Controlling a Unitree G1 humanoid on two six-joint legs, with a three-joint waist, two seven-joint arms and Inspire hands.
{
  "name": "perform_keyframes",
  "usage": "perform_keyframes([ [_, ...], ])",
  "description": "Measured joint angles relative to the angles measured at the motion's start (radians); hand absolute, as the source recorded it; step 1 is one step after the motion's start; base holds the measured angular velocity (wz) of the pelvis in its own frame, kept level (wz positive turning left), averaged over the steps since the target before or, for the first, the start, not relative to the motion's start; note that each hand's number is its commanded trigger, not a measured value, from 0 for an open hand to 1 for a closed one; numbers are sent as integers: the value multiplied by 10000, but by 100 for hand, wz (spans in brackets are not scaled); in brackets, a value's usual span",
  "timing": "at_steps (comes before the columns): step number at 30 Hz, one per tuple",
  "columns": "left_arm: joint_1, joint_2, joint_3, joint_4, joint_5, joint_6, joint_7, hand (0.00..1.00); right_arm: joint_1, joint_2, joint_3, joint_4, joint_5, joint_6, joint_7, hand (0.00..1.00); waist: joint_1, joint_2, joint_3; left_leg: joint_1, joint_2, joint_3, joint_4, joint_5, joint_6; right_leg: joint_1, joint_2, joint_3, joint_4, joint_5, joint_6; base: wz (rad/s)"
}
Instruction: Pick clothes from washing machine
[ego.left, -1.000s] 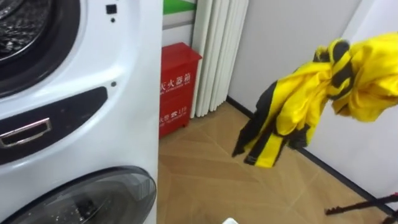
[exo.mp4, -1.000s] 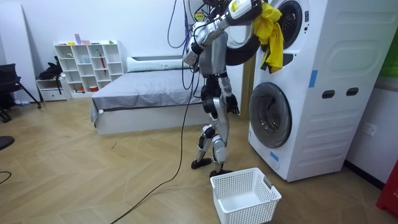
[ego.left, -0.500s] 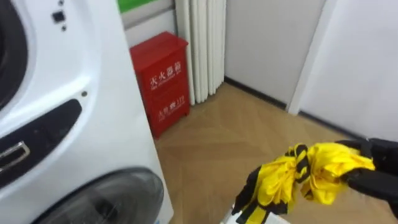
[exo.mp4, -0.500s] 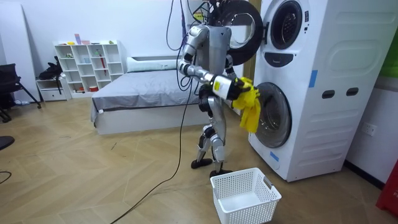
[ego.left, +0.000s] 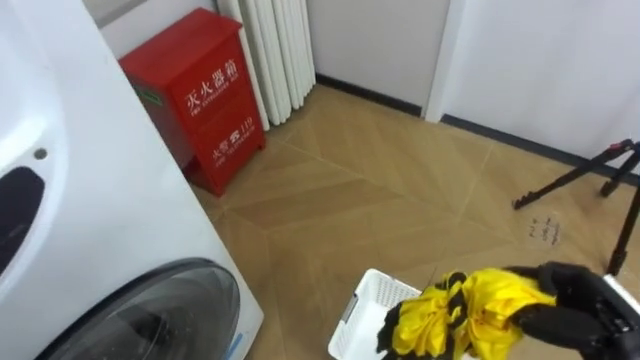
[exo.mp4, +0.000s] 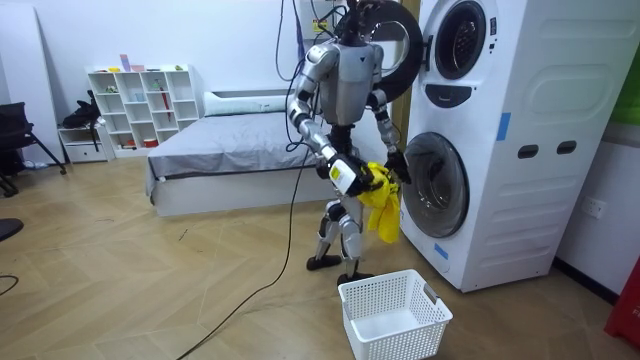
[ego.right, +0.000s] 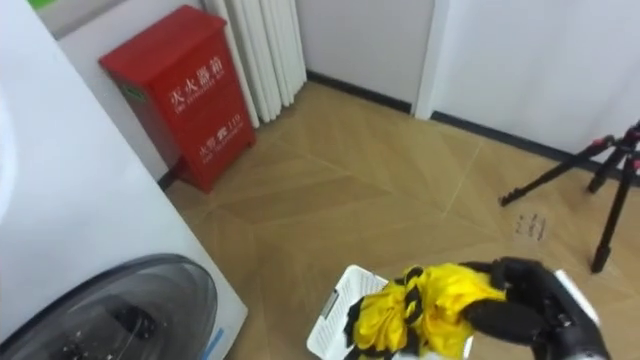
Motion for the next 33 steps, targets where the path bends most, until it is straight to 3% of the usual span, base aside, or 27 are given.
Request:
perform_keyframes([
  [1, -64, -8, -162, 12, -216, -5, -19, 0, -112, 14, 5, 292, -57, -7, -13, 23, 4, 27, 15, -72, -37, -56, -2, 15, 26, -76, -13, 6, 44, -22, 20, 5],
  [2, -69, -10, -236, 19, -466, -36, -34, 0, -158, 15, 39, 501, -164, -16, -40, 0, 3, 32, 16, -117, -134, -149, -1, 26, 47, -170, -18, -7, 189, -97, 32, 7],
  [12, 33, -19, -325, 184, -680, -34, -48, 0, -272, 16, 353, 881, -585, -93, -61, 0, 7, 147, 45, -384, -386, -263, 6, 16, 143, -827, -59, -21, 1233, -625, 88, 4],
  [16, 135, -17, -322, 124, -690, -72, -48, 0, -254, 23, 446, 880, -383, -228, 55, 0, -4, 198, 20, -479, -356, -430, 48, 16, 142, -927, -188, -378, 1243, -644, 7, 10],
  [20, 216, -9, -316, 99, -919, -163, -48, 0, -269, 24, 585, 880, -430, -566, 65, 0, 100, 97, 48, -527, -325, -552, 252, 22, 133, -971, -229, -489, 1372, -748, -53, 12],
  [30, 235, -23, -325, 80, -1230, -394, -46, 0, -251, 239, 1198, 1162, -809, -774, 138, 0, 230, -74, 59, -715, -235, -1125, 333, 25, 135, -1010, -500, -1075, 1378, -894, -168, 20],
  [33, 272, -21, -325, 85, -1223, -652, -43, 0, -237, 404, 1190, 1562, -831, -905, 95, 0, 332, -190, 57, -792, -181, -1364, 424, 36, 115, -1002, -604, -1313, 1361, -942, -235, 29],
])
